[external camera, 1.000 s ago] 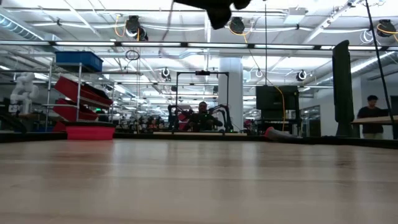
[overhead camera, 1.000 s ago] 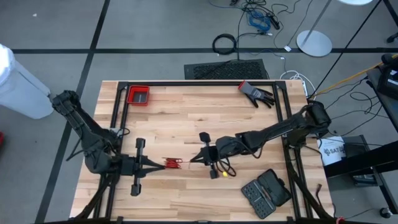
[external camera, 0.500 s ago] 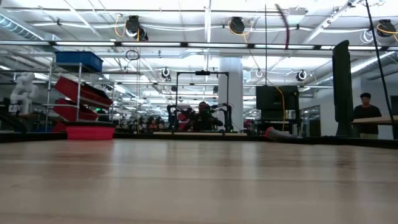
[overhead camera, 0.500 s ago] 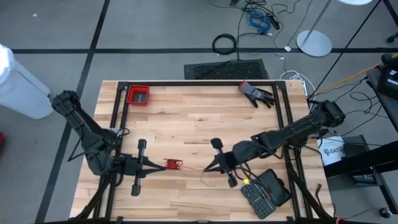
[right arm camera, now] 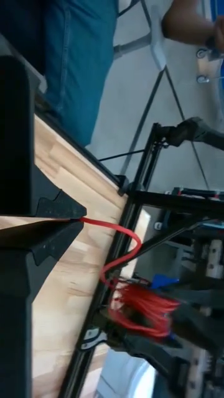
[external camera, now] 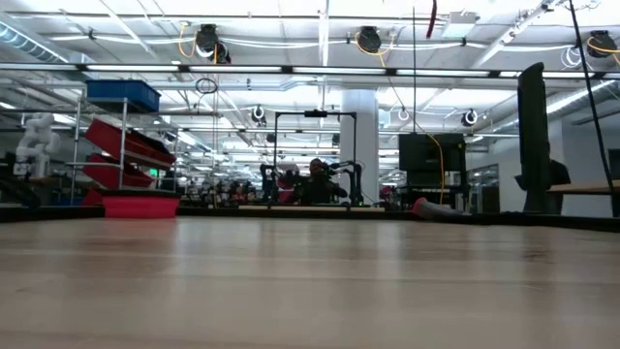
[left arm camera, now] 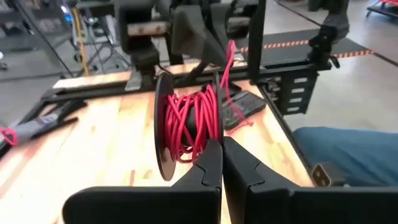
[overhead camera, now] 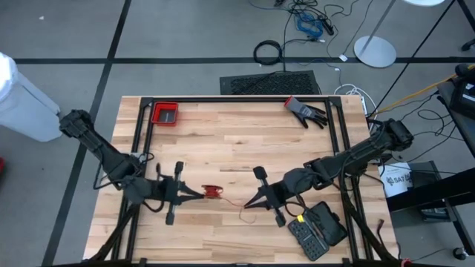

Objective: Coil cords
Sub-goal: Coil the red wire onto the spool

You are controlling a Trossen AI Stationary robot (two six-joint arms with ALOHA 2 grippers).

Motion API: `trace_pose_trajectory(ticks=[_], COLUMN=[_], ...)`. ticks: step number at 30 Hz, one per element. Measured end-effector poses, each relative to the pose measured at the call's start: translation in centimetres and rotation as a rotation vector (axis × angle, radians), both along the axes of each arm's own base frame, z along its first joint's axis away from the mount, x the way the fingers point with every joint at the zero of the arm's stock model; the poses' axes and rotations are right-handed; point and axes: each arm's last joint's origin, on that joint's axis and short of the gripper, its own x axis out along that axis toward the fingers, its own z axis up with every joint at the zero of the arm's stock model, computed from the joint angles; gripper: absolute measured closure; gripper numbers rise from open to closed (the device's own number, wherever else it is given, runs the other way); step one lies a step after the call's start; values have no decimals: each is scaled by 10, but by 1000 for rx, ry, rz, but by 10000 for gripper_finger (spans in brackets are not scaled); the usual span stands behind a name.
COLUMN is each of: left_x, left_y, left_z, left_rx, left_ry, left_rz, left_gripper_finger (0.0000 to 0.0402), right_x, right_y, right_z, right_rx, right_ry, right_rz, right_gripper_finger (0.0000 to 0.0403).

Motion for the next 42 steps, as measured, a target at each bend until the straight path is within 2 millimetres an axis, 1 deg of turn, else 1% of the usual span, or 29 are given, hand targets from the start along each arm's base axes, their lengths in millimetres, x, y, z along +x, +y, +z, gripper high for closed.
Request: trace_pose_trajectory(ticks=[4, 9, 15, 19, 23, 30, 36, 42], left_x=[4, 14, 35, 51, 60, 63, 63, 63], left_y=[3, 0, 2, 7, 10, 9, 8, 8], left_z=[-3, -13, -27, -32, -38, -42, -41, -41], left_rx=[-30, -42, -42, -89, -113, -126, -127, -129], left_ry=[41, 101, 140, 140, 166, 186, 181, 180], left_rz=[-44, -134, -139, -189, -236, -280, -329, -335], left_gripper_finger=[400, 400, 400, 400, 400, 400, 400, 400], right_x=[-1, 0, 1, 1, 1, 1, 1, 1], right_y=[3, 4, 4, 3, 2, 0, 0, -1], right_z=[2, 8, 11, 11, 10, 6, 5, 6], right_rx=[-15, -10, -12, -24, -44, -83, -95, -104], right_ry=[-27, -92, -134, -136, -128, -92, -87, -100], right_rz=[16, 16, 18, -3, -32, -102, -104, -127], right_gripper_finger=[403, 403, 403, 403, 403, 403, 403, 403])
